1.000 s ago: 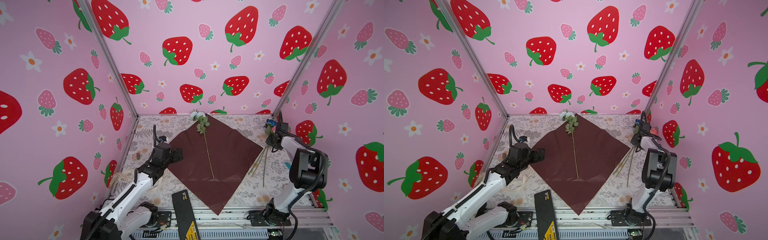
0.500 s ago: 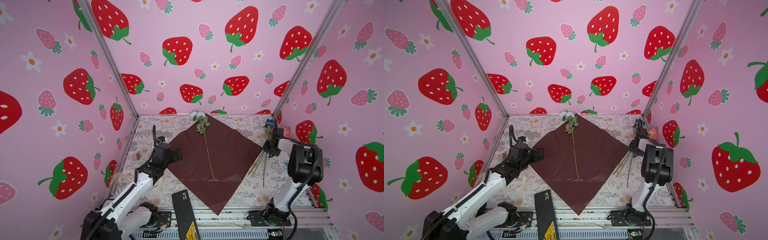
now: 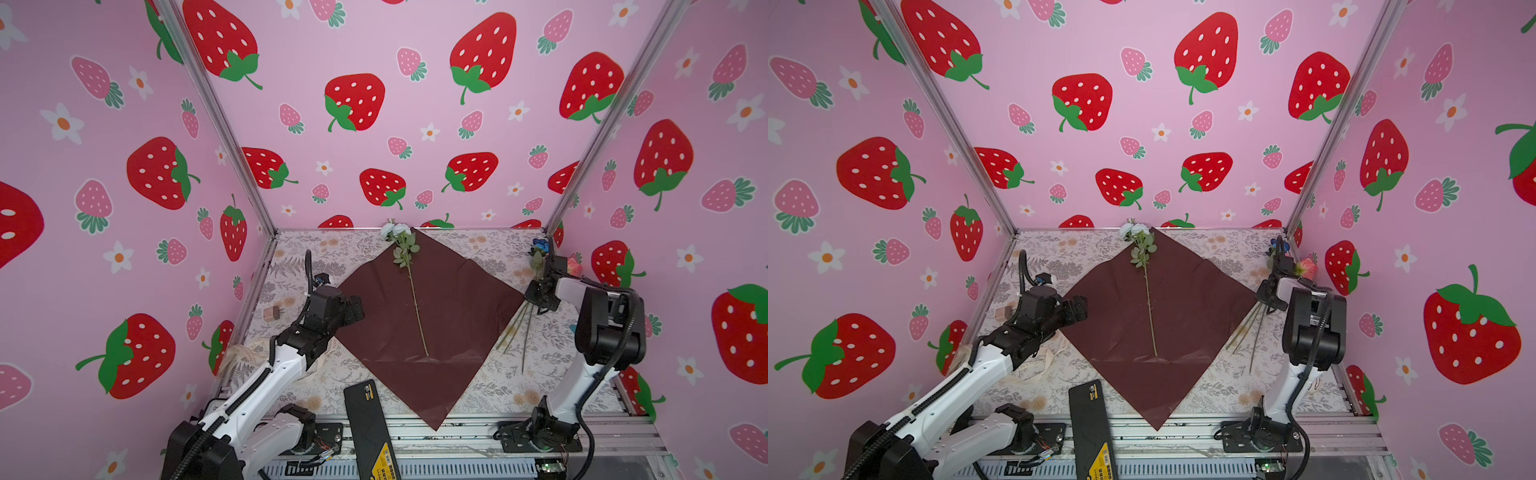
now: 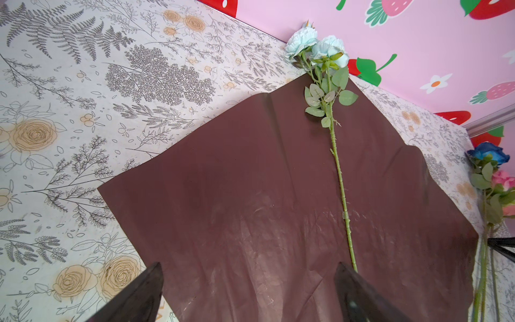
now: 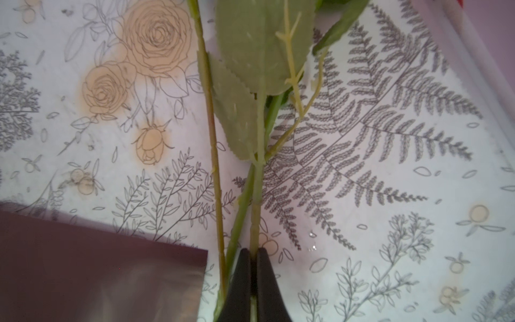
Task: Tie the bouquet of fake flowers
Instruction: 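Grasp a pink rose stem with the right gripper while the left gripper withdraws, then carry the pink rose onto the sheet beside the pale blue flower with the right gripper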
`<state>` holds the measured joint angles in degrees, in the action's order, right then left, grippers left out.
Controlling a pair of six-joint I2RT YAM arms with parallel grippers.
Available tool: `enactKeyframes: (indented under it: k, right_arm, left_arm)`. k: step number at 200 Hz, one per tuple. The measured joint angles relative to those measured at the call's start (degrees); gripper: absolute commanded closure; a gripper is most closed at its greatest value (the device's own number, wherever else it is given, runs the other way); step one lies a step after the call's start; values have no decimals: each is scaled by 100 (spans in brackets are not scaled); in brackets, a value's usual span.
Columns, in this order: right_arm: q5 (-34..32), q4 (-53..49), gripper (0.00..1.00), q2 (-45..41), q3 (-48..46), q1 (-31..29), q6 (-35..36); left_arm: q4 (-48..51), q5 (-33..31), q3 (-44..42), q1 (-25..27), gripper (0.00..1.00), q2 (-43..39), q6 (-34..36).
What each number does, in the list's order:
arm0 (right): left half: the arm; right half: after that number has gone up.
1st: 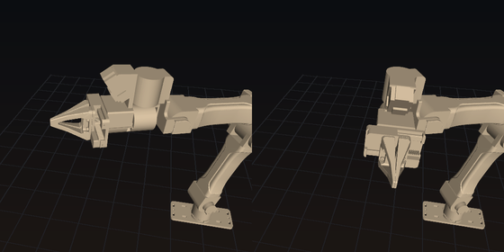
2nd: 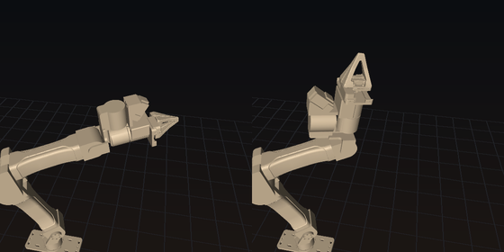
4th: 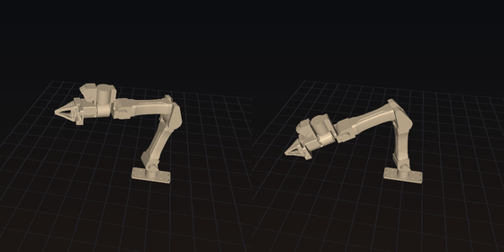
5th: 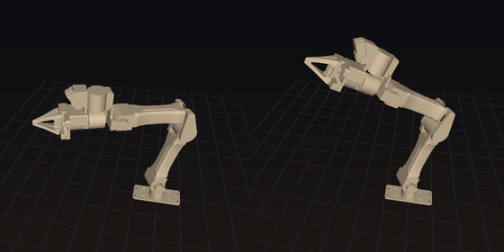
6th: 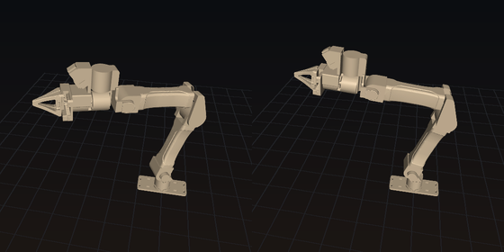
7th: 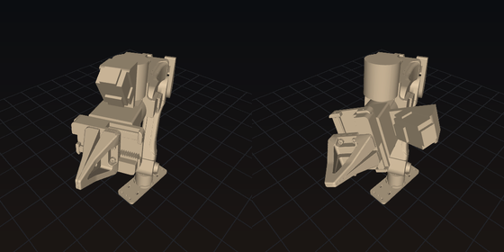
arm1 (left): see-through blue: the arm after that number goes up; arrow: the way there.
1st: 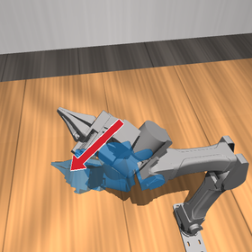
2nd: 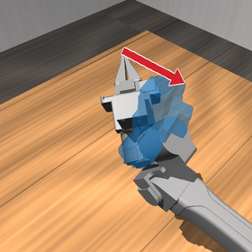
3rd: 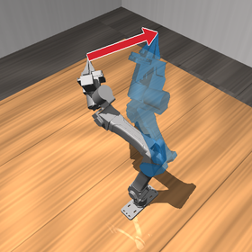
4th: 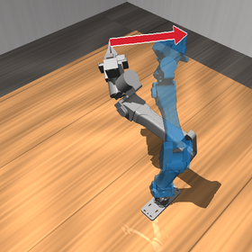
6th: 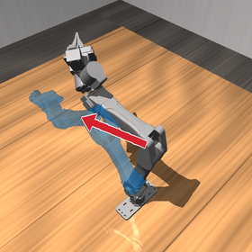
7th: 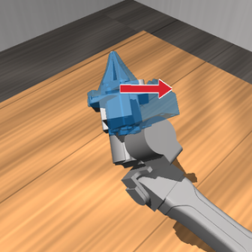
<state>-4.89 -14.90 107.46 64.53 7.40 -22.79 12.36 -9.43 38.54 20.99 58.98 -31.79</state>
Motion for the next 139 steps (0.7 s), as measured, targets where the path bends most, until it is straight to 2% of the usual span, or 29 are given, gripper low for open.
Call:
enactKeyframes:
  k: [38, 78, 139]
  right_arm:
    - [-258, -461, 100, -271, 15, -15, 175]
    - [-334, -758, 100, -1202, 35, -127, 234]
    - [164, -863, 100, -2356, 98, -669, 136]
  left_arm:
    - [42, -22, -125, -7, 3, -4, -28]
    - [120, -63, -162, -11, 3, -92, -109]
    - [160, -109, -216, -11, 3, -299, -151]
